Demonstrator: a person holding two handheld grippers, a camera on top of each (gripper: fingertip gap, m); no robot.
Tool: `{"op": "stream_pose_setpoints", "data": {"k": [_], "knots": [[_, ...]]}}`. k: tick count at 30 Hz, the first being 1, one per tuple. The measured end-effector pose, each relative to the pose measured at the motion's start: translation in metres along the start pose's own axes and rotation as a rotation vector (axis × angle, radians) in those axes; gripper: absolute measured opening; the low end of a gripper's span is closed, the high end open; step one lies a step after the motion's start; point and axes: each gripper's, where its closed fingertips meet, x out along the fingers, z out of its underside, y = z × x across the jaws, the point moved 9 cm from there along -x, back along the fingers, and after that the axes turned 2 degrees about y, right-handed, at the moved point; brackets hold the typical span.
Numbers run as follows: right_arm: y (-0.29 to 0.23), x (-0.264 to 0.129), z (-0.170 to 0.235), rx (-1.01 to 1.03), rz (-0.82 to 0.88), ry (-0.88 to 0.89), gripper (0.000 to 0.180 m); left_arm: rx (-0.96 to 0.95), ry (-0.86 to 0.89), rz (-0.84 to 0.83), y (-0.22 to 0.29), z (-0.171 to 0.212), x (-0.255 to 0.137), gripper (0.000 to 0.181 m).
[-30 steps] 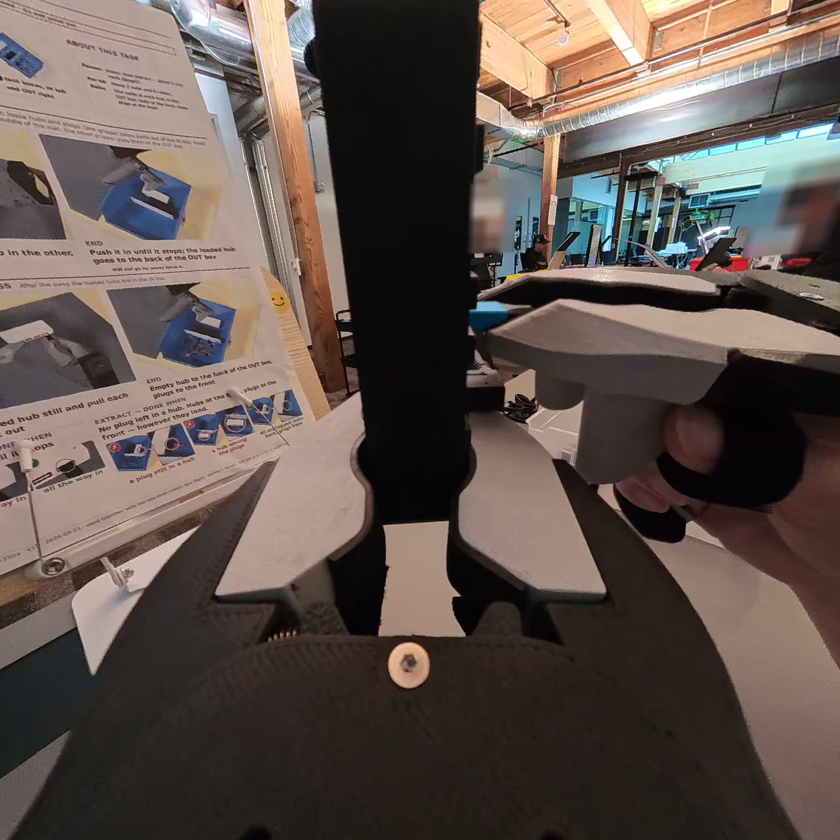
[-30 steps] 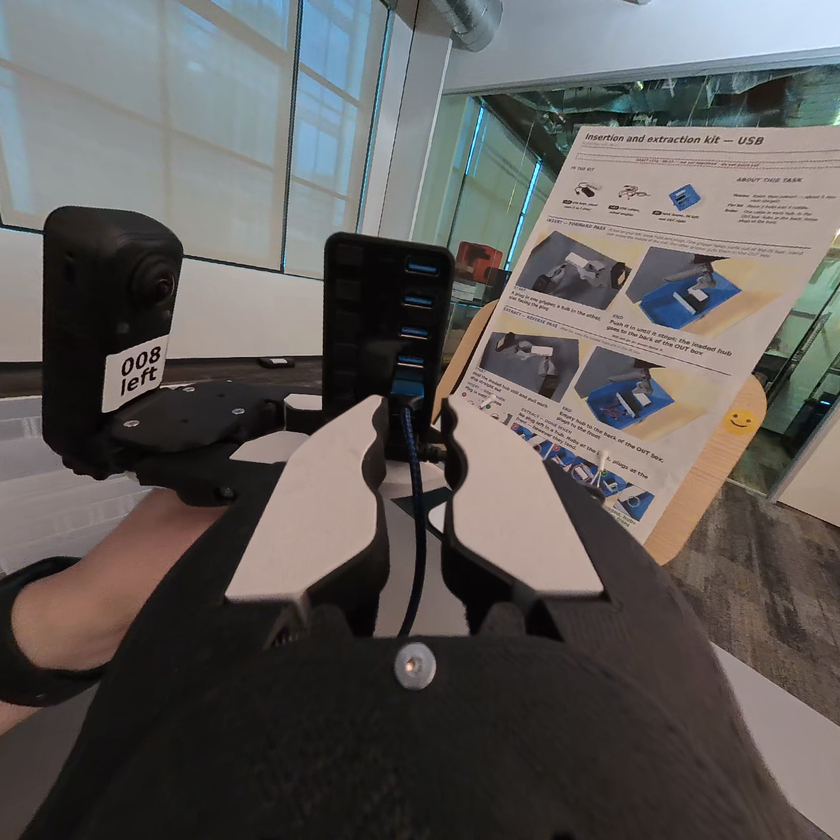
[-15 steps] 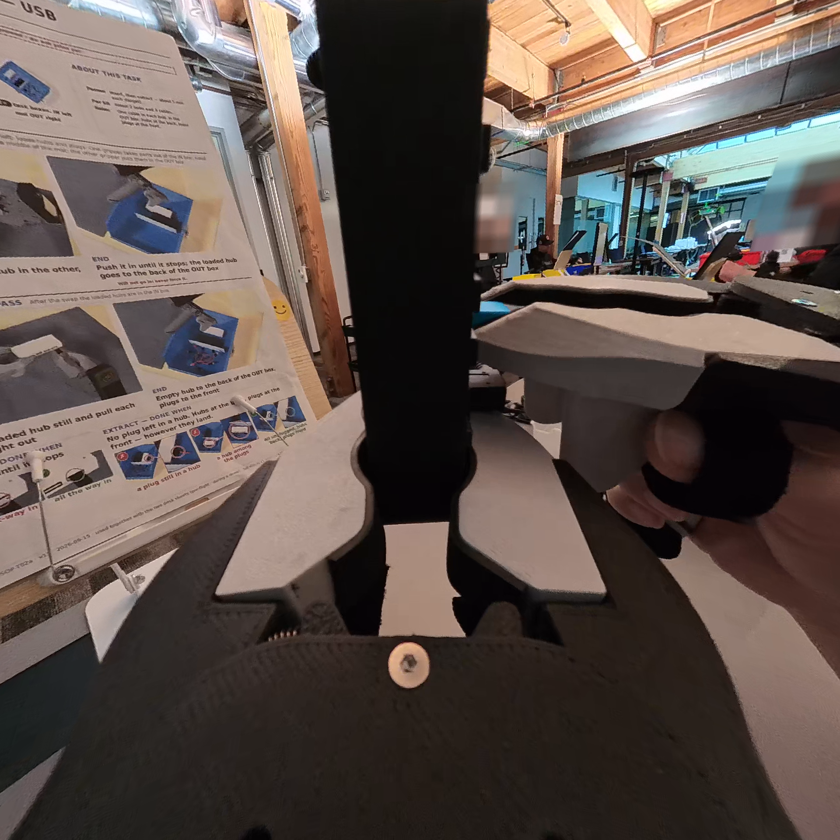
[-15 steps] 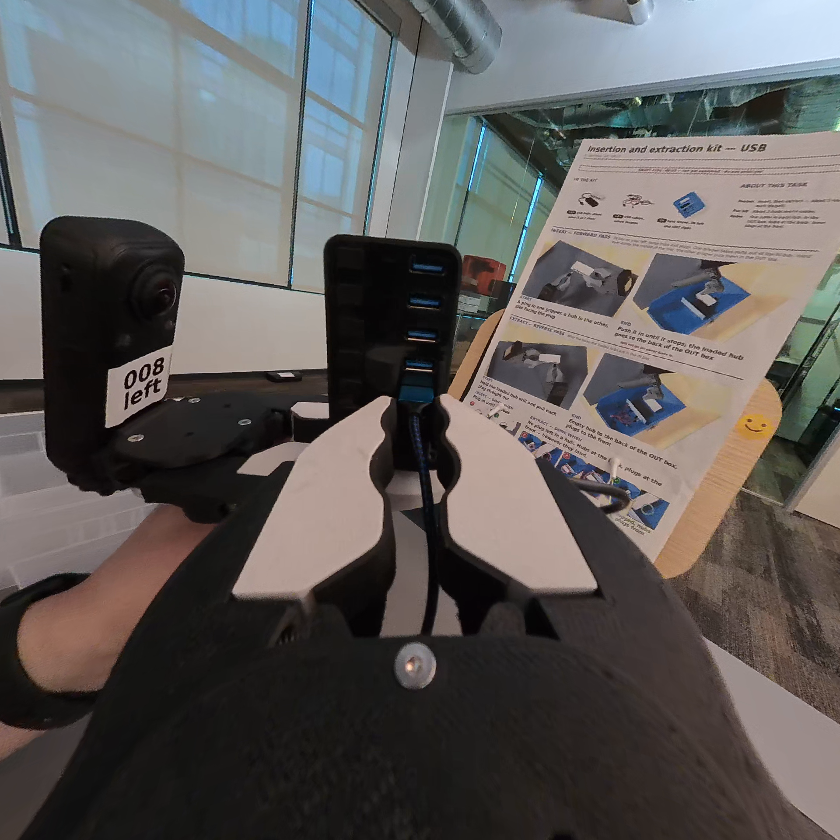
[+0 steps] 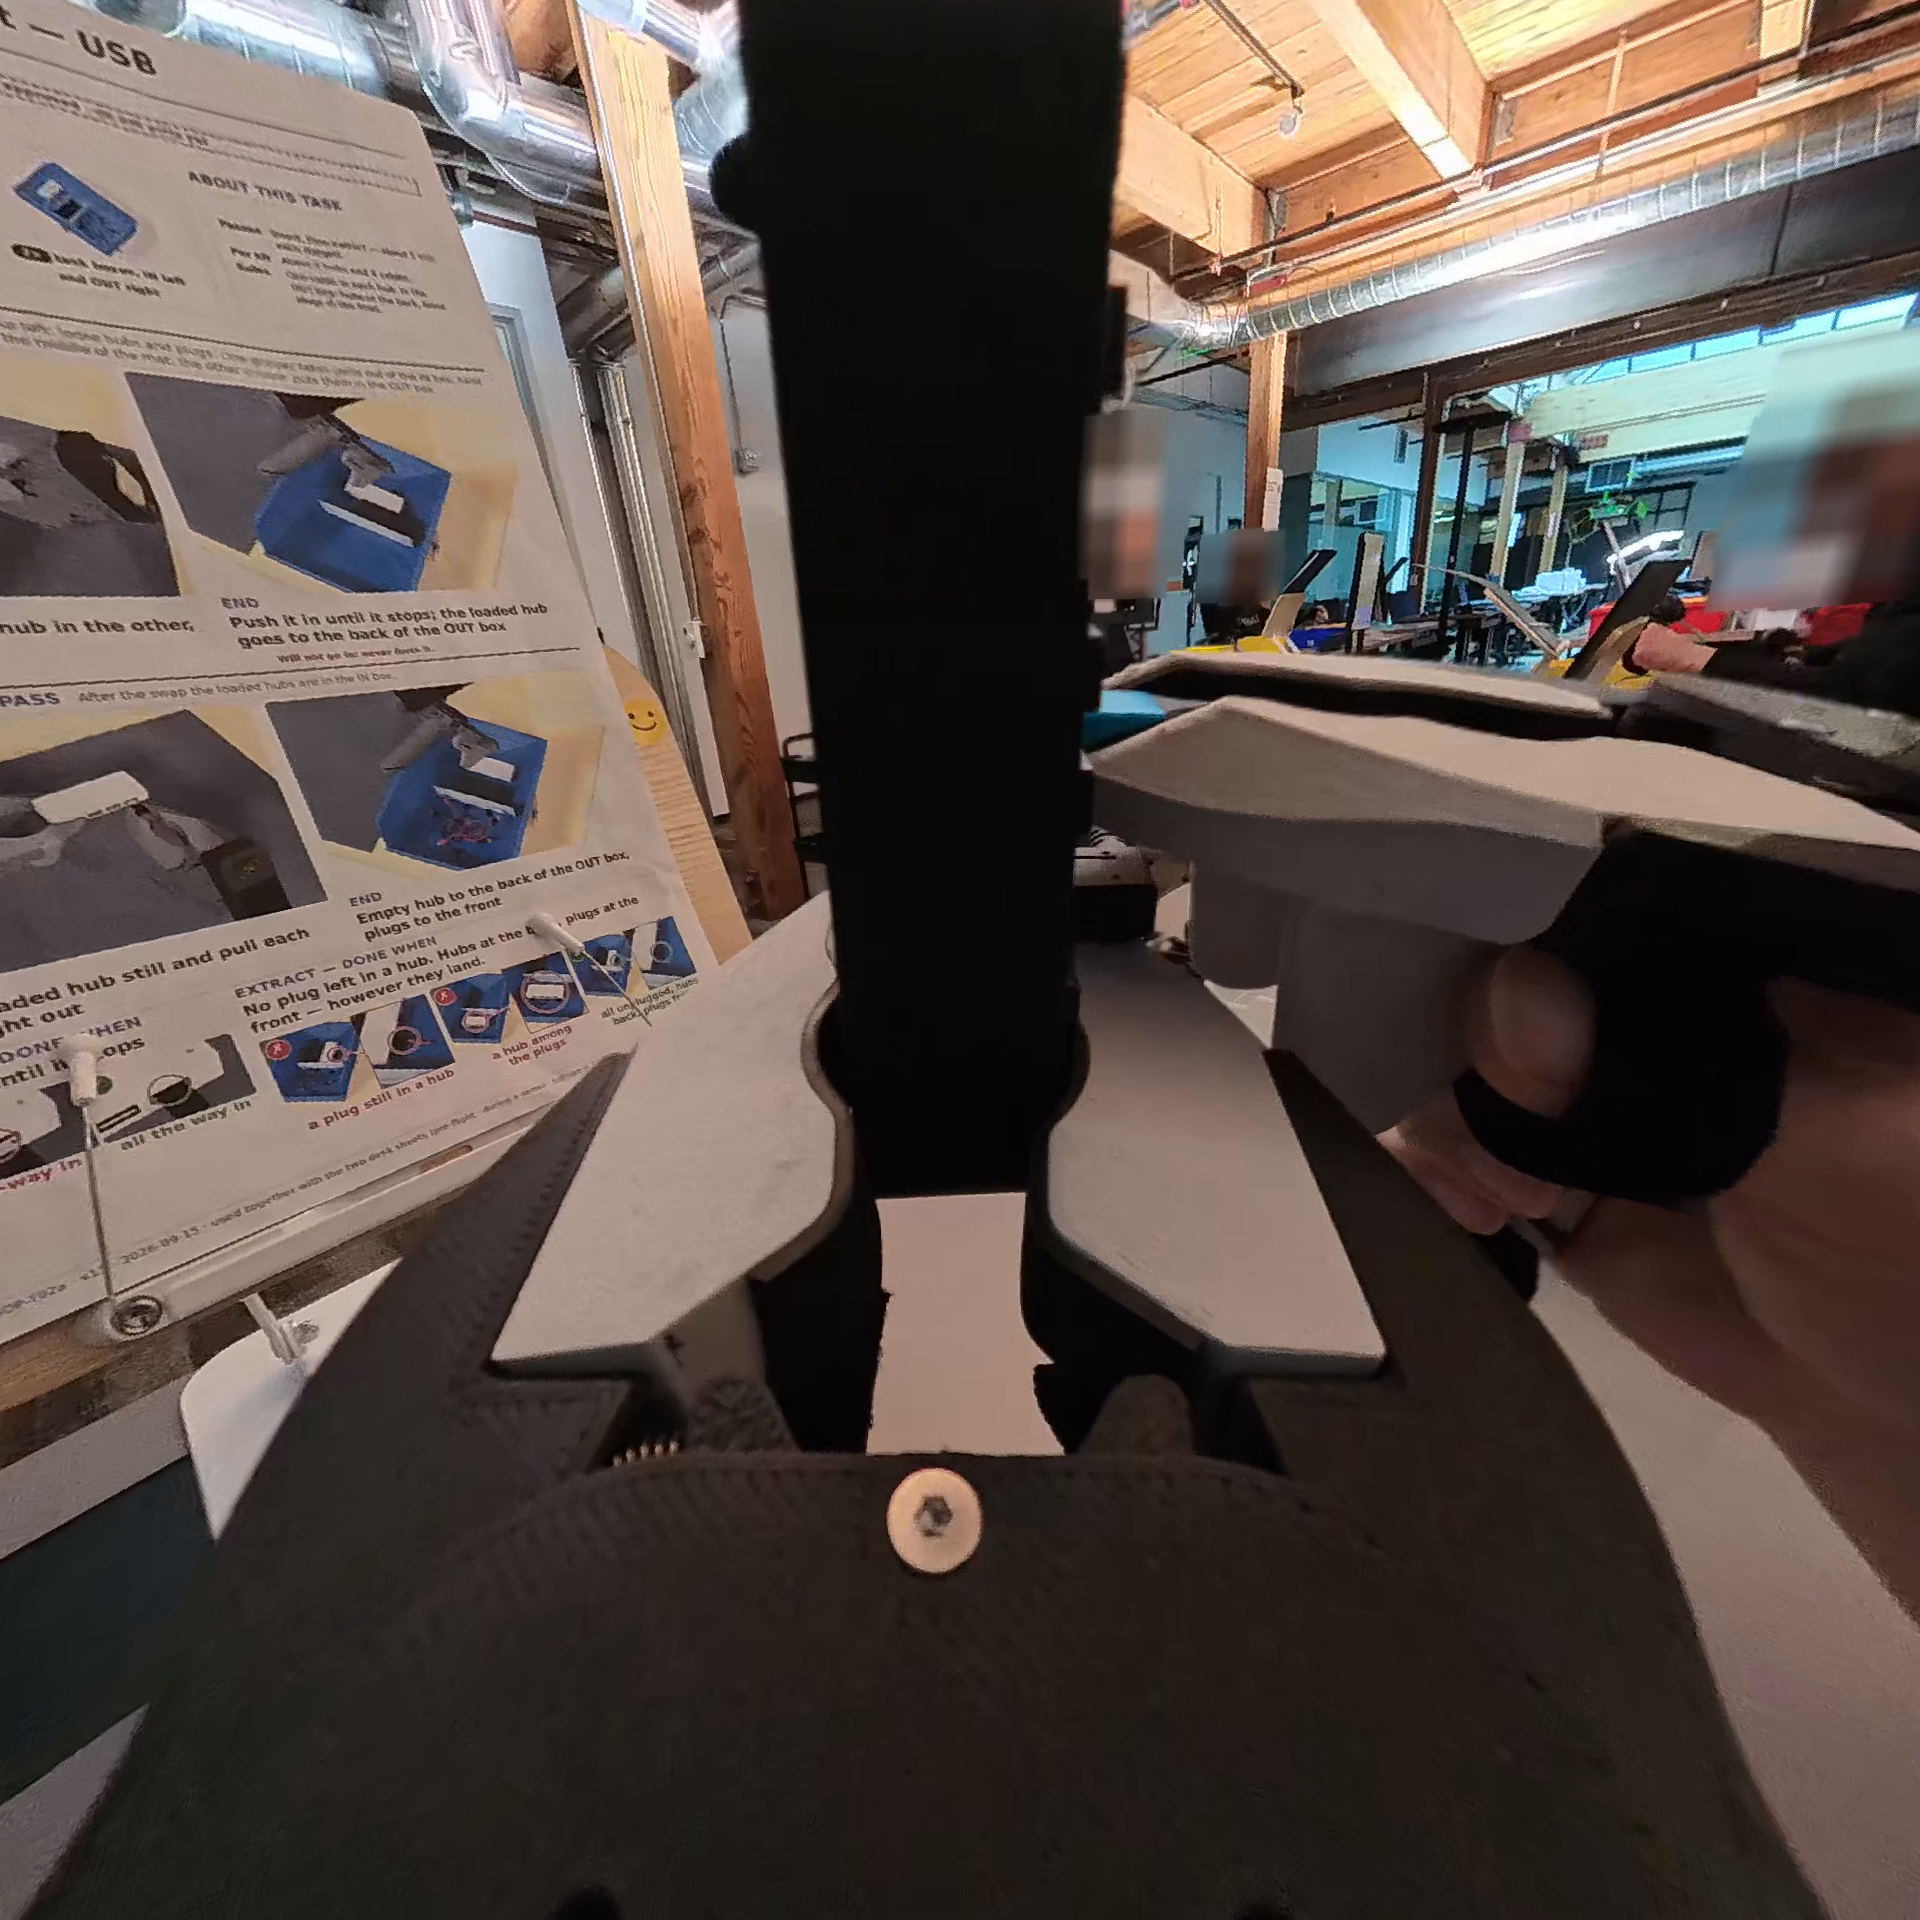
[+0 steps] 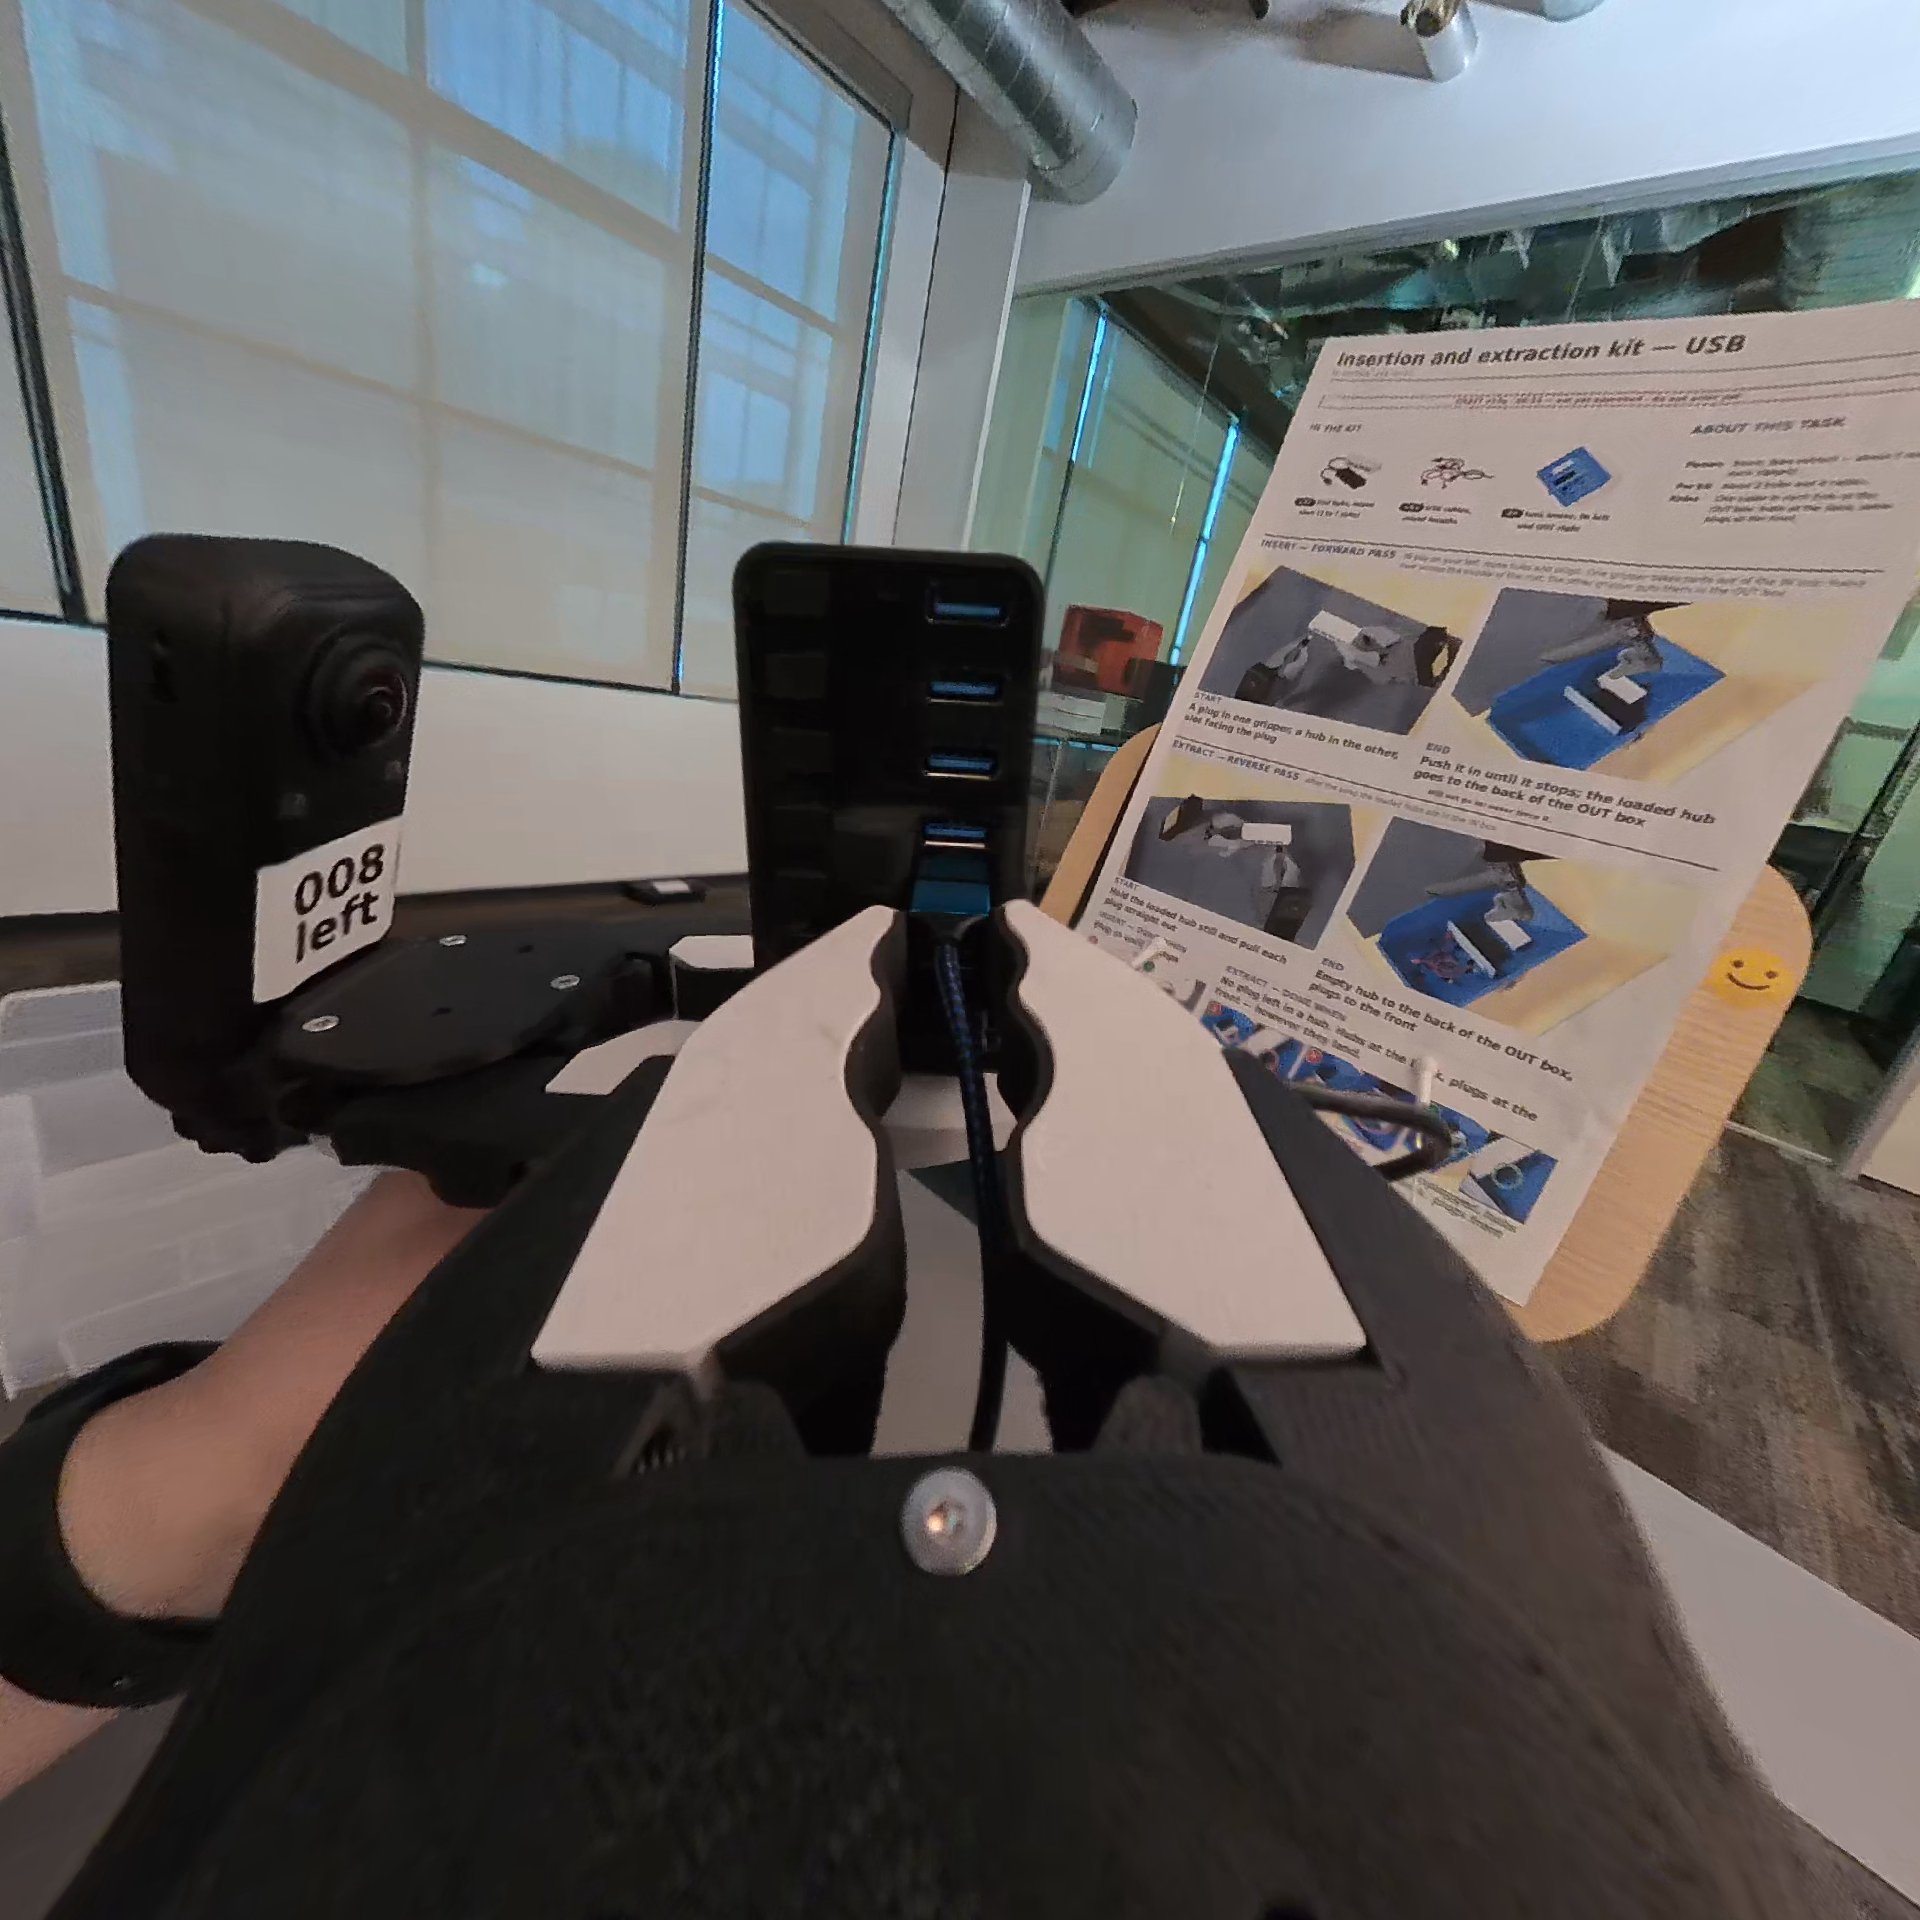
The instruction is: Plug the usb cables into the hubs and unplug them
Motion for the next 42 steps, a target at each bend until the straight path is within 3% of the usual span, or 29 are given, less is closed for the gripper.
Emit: {"op": "stream_pose_setpoints", "data": {"k": [28,35,39,42], "knots": [[-0.006,0.004,0.011,-0.042,0.088,0.076,0.014,-0.026,-0.032,-0.061,-0.004,0.003,0.001,0.029],[-0.005,0.001,0.005,-0.019,0.018,0.098,0.014,-0.094,0.003,0.078,-0.006,-0.002,-0.002,0.029],[-0.002,0.0,0.007,0.041,0.018,0.086,0.014,-0.04,-0.044,0.009,-0.005,-0.001,0.0,0.029],[-0.005,0.003,0.012,-0.032,0.103,0.055,0.013,-0.044,-0.069,-0.026,-0.009,0.003,0.002,0.029]]}}
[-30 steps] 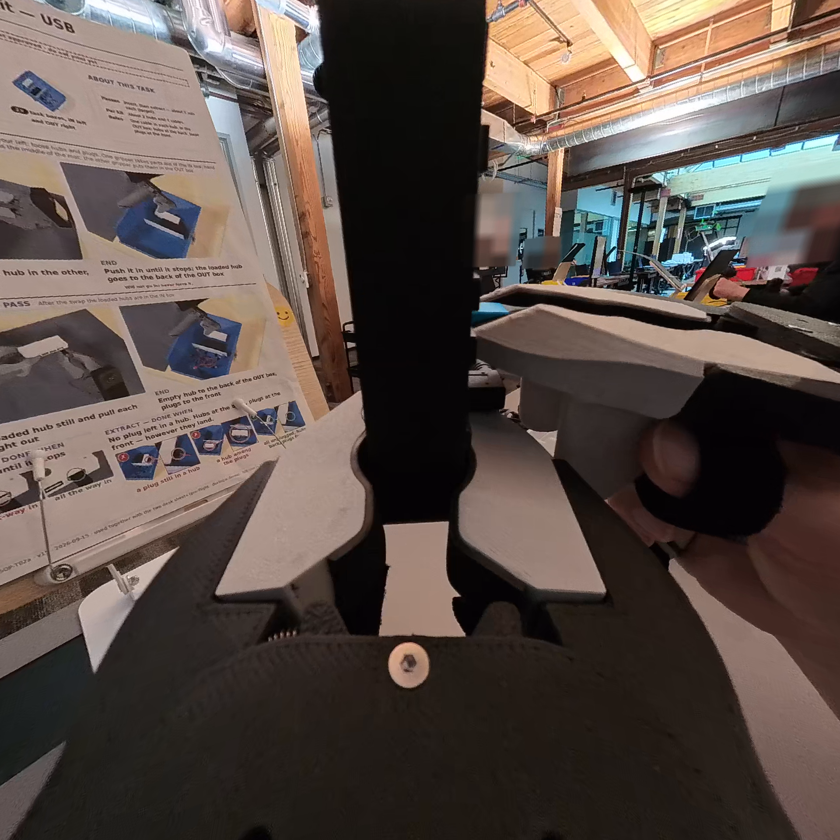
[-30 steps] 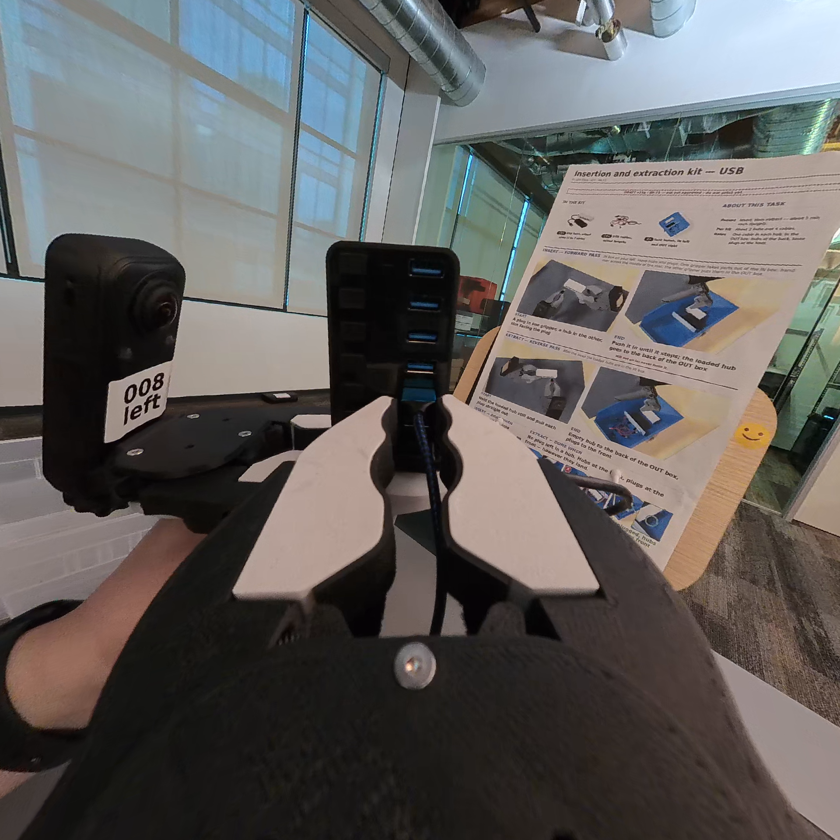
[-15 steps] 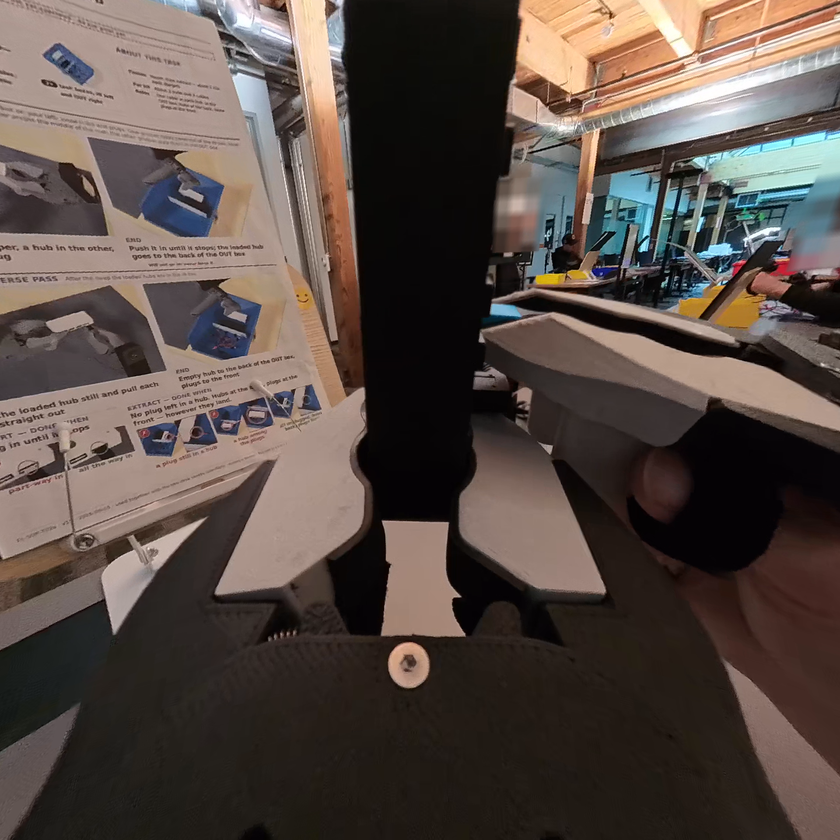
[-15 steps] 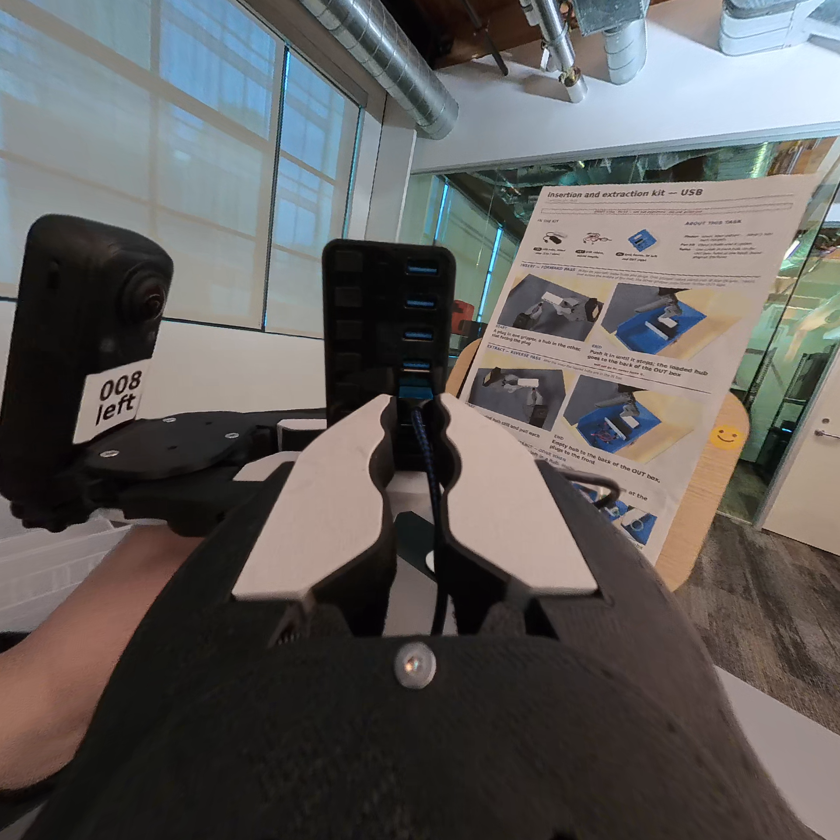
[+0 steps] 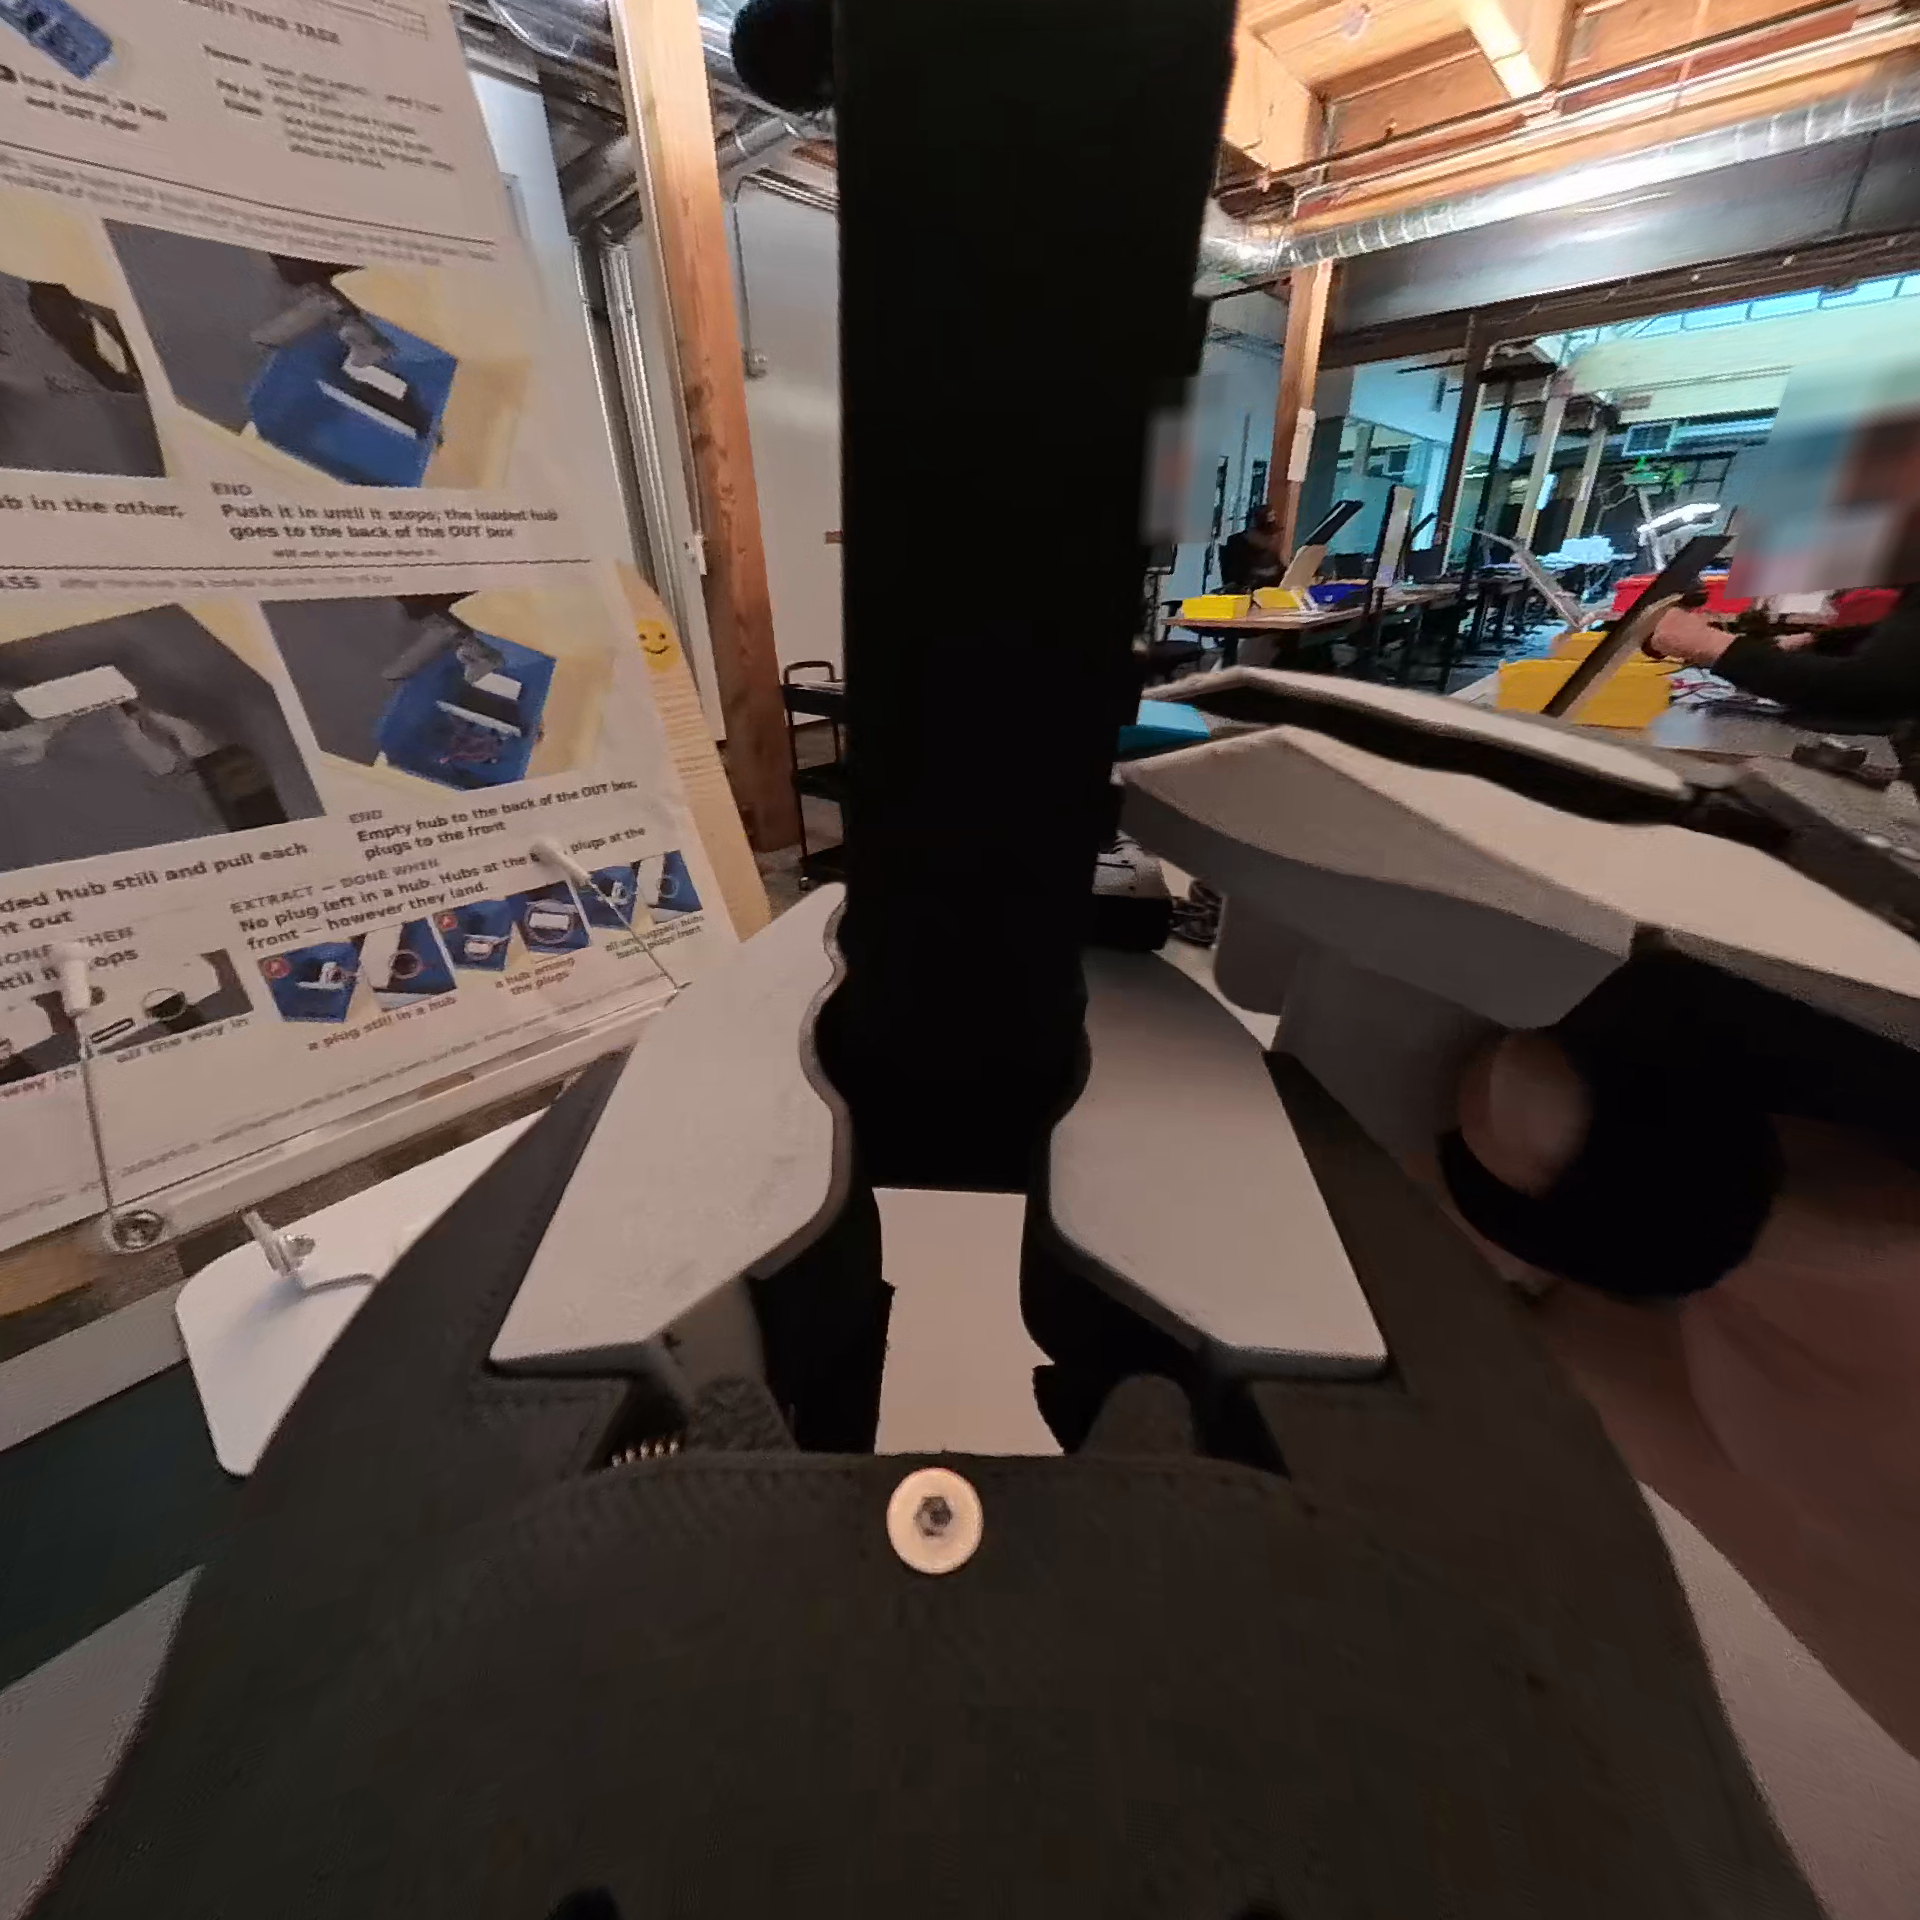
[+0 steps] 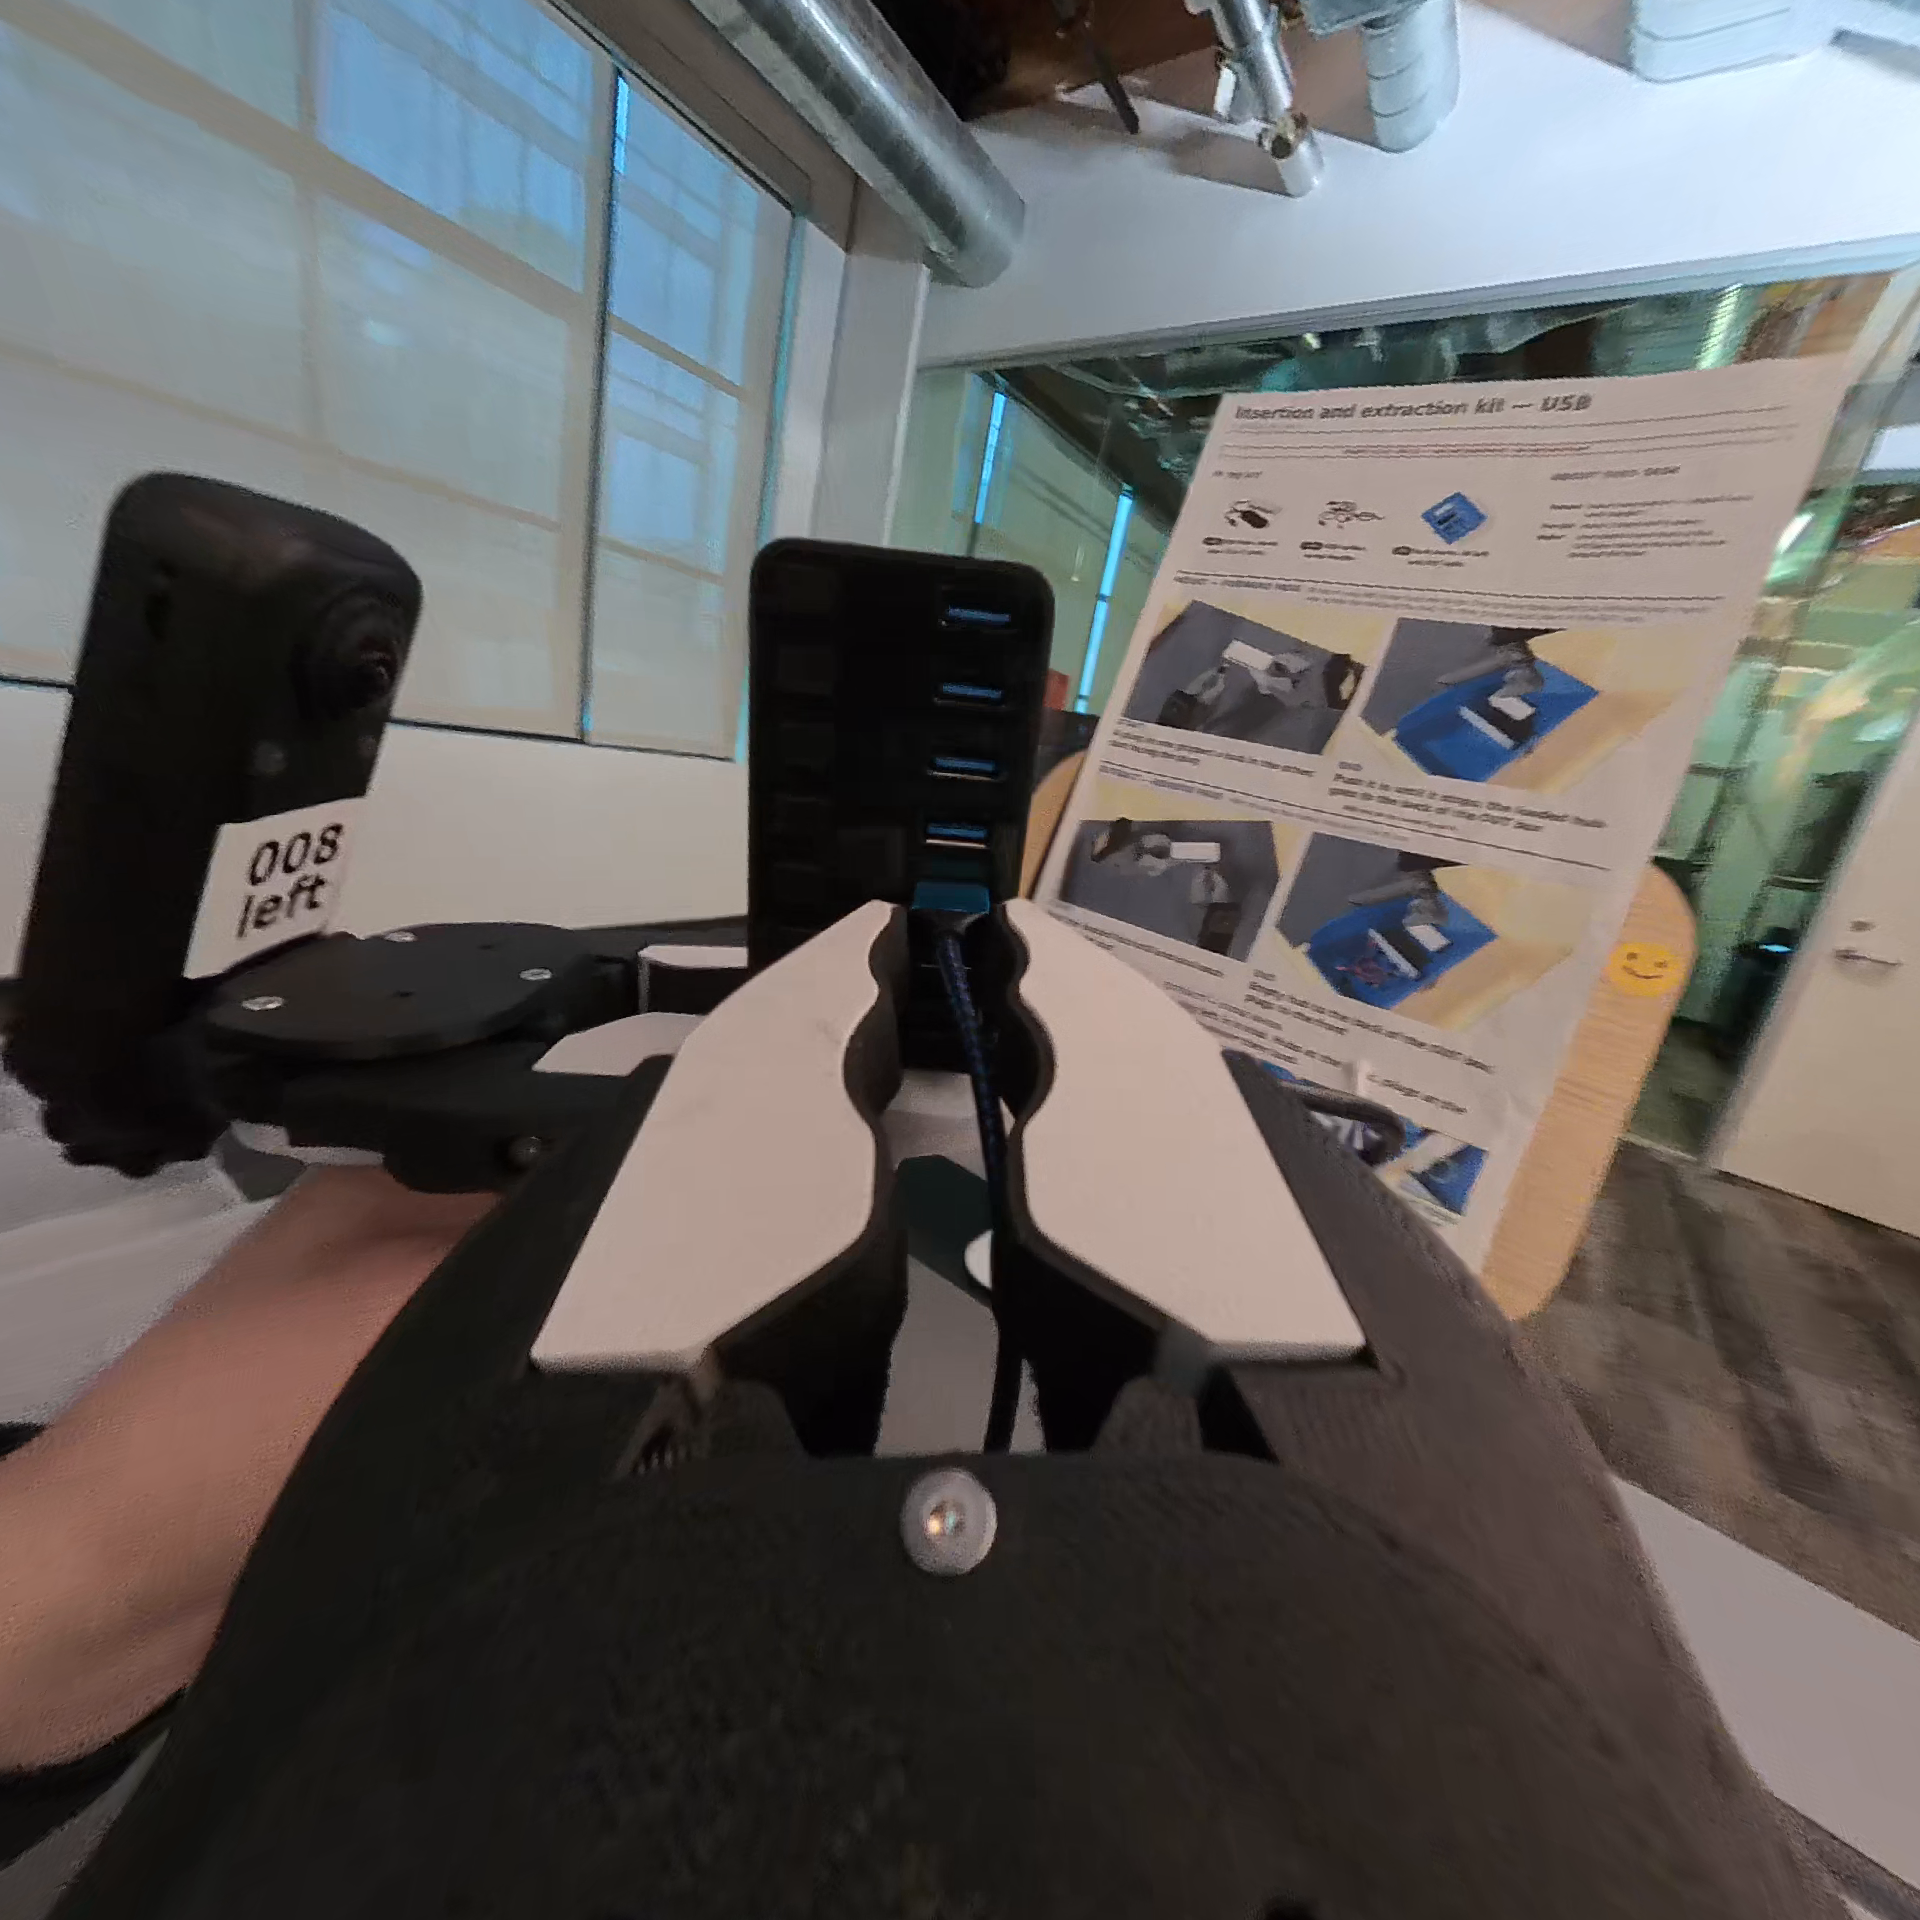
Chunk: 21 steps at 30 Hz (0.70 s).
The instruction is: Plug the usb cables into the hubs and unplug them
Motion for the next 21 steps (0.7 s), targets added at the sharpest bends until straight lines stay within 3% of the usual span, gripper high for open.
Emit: {"op": "stream_pose_setpoints", "data": {"k": [7,12,16,21], "knots": [[0.004,0.006,0.009,0.097,-0.02,-0.014,0.014,0.003,-0.011,-0.037,-0.006,0.006,0.002,0.029],[0.002,0.007,0.011,-0.011,0.016,-0.047,0.014,-0.028,-0.012,-0.003,-0.009,0.01,0.003,0.03],[0.012,0.006,0.013,0.271,-0.088,-0.022,0.014,-0.041,-0.016,-0.003,-0.008,0.009,0.003,0.029],[0.011,0.008,0.015,0.087,-0.015,-0.067,0.014,-0.158,-0.024,0.059,-0.013,0.018,0.009,0.029]]}}
